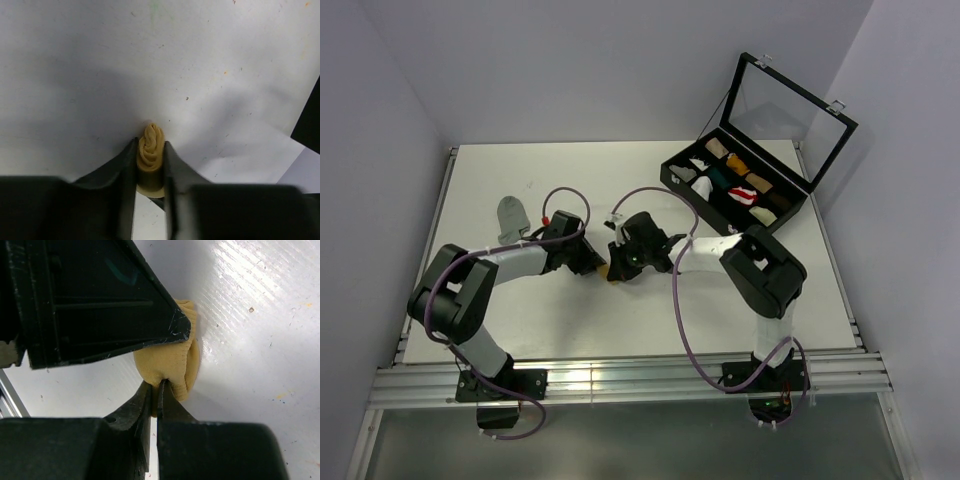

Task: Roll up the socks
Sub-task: Roll the sock at the center of the board.

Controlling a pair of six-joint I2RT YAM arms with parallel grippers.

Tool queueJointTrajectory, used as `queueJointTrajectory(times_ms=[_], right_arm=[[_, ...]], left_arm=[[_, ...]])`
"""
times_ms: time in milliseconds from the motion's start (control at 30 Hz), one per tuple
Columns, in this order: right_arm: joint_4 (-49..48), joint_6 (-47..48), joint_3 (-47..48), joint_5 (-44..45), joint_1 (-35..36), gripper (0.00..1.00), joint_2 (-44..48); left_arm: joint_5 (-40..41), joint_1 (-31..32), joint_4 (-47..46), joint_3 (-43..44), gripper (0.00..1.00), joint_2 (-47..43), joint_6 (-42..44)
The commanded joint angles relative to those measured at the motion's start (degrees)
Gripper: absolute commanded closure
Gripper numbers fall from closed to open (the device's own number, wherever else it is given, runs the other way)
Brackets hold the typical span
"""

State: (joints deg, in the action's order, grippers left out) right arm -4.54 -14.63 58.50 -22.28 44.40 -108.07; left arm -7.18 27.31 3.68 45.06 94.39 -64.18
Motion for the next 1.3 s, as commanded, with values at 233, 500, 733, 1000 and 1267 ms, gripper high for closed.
queueJointTrajectory(times_ms=[233,500,733,1000,1267], right_arm=[[7.6,4.0,-5.2,13.7,3.0,0.57,8.1],[5.6,8.0,-4.9,22.7,7.8,0.42,12.2],[4.7,10.1,-3.4,24.9,8.9,0.39,10.4],[-1.3,11.1,-3.2,22.5,8.9,0.34,7.6],[-5.5,10.4,-3.7,20.9,8.9,0.34,3.4]], left_arm=[[1.6,1.4,6.7,4.0,1.00,3.5,3.5],[1.6,1.6,11.0,7.1,1.00,3.7,5.6],[1.2,1.8,12.2,8.4,1.00,3.9,6.1],[0.3,1.9,11.5,8.1,1.00,4.0,5.8],[-0.1,1.9,11.2,7.9,1.00,3.9,5.6]])
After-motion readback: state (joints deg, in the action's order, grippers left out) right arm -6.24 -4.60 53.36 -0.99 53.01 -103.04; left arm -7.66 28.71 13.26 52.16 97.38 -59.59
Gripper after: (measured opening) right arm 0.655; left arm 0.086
